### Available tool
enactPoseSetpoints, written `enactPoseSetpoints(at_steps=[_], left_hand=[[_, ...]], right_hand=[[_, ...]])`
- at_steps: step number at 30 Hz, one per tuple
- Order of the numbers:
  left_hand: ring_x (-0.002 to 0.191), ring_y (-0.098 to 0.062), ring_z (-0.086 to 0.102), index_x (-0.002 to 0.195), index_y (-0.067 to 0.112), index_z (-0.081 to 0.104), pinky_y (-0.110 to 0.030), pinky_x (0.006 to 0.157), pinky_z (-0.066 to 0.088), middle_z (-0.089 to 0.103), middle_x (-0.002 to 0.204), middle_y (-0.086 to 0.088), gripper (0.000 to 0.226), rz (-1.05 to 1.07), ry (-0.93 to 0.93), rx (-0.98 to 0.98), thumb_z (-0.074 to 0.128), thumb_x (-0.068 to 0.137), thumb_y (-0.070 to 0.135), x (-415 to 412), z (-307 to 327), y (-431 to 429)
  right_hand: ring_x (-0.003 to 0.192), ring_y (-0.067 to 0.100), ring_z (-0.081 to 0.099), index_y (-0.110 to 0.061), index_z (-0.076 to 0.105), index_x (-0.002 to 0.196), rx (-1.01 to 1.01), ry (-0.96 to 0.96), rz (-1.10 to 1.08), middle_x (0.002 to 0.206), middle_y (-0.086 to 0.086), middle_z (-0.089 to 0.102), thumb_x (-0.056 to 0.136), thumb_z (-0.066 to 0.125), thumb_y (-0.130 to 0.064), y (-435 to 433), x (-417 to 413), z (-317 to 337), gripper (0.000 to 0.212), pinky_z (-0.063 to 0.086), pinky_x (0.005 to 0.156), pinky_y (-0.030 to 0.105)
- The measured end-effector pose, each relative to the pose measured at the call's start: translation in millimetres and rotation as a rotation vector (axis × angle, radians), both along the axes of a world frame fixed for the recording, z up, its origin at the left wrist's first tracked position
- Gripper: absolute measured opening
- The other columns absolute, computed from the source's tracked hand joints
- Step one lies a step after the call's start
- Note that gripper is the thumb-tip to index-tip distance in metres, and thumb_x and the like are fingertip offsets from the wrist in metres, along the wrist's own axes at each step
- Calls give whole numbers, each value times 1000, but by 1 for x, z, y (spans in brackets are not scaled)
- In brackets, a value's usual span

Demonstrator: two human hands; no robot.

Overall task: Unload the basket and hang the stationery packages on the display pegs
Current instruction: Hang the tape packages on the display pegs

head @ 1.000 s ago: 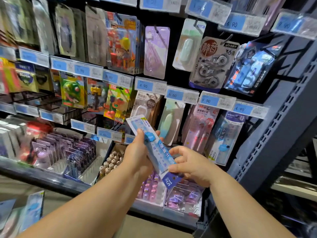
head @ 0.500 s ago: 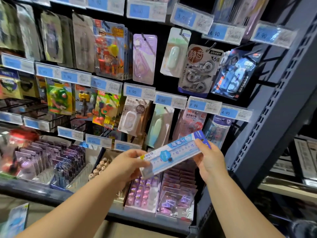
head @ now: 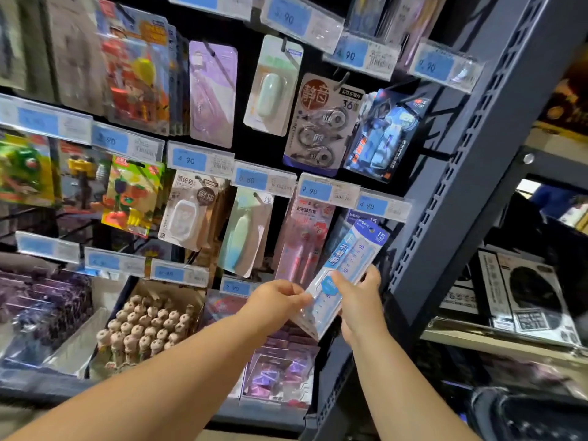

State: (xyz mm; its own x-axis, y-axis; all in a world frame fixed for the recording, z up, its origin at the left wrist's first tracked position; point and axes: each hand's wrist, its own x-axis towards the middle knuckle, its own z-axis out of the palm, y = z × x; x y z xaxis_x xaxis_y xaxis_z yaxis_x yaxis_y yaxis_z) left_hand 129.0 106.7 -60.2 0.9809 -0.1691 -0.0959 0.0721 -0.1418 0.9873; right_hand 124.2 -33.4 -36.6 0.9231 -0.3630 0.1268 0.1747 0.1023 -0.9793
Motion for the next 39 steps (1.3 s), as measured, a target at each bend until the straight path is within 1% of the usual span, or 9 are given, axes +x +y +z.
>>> enactPoseSetpoints(at_steps=[5, 10, 17, 22, 25, 28, 34, 36, 39], left_hand=[[61, -4, 53, 79, 23, 67, -15, 57, 40, 64, 71, 10, 11, -43, -98, 159, 72, 88, 27, 12, 0, -24], [61, -7, 50, 84, 20, 64, -18, 56, 39, 60, 69, 9, 11, -47, -124, 228, 69, 89, 27, 21, 0, -39], [55, -6, 48, 83, 23, 60, -21, 55, 38, 59, 70, 10, 13, -44, -163, 316, 70, 89, 29, 37, -5, -48], [73, -10, 57, 103, 20, 67, -22, 69, 44, 63, 82, 9, 14, -24, -184, 391, 68, 91, 26, 45, -8, -49], [77, -12, 58, 99, 23, 66, -23, 70, 43, 63, 84, 9, 9, -21, -158, 394, 67, 91, 26, 43, -13, -39], [84, -17, 62, 92, 25, 65, -27, 78, 49, 68, 91, 4, 6, -20, -135, 395, 69, 89, 28, 42, -20, -17], [77, -13, 58, 93, 26, 67, -22, 67, 44, 65, 84, 5, 13, -50, -165, 609, 69, 88, 38, 31, -21, 64], [82, -13, 58, 101, 22, 69, -22, 70, 42, 66, 92, 2, 20, -62, -180, 723, 68, 89, 38, 22, -19, 104], [75, -14, 57, 100, 25, 67, -23, 63, 41, 63, 87, 6, 19, -67, -135, 912, 67, 89, 39, 4, -24, 176]], right_hand=[[93, -4, 63, -32, 42, 135, -175, -61, 2, 119, -11, 61, 98, 54, -6, -22, 6, -4, 47, 49, 69, 15], [110, 9, 61, -32, 35, 148, -299, -22, -69, 135, -7, 56, 98, 56, -15, -34, 23, -10, 57, 50, 81, 24], [110, 17, 62, -35, 34, 150, -314, 40, -179, 135, -4, 58, 96, 58, -21, -37, 41, -21, 60, 52, 97, 43], [117, 23, 55, -28, 39, 149, -532, 151, -335, 139, 4, 48, 96, 57, -31, -31, 47, -21, 56, 44, 97, 34], [127, 26, 44, -22, 34, 151, -677, 166, -430, 144, 6, 35, 94, 60, -35, -23, 40, -19, 64, 40, 98, 34], [128, 23, 39, -23, 41, 144, -738, 61, -509, 143, 4, 37, 91, 63, -34, -9, 31, -17, 58, 39, 88, 32], [79, 3, 50, -17, 62, 108, -803, -143, -201, 100, -3, 50, 91, 64, -23, 45, 26, -21, 18, 40, 76, 20], [74, -4, 49, -18, 64, 100, -862, -158, -38, 97, -2, 52, 92, 63, -21, 73, 27, -27, 9, 36, 68, 10], [74, 1, 50, -21, 65, 95, -976, -132, 222, 95, 2, 58, 91, 65, -23, 124, 31, -43, 4, 34, 67, 12]])
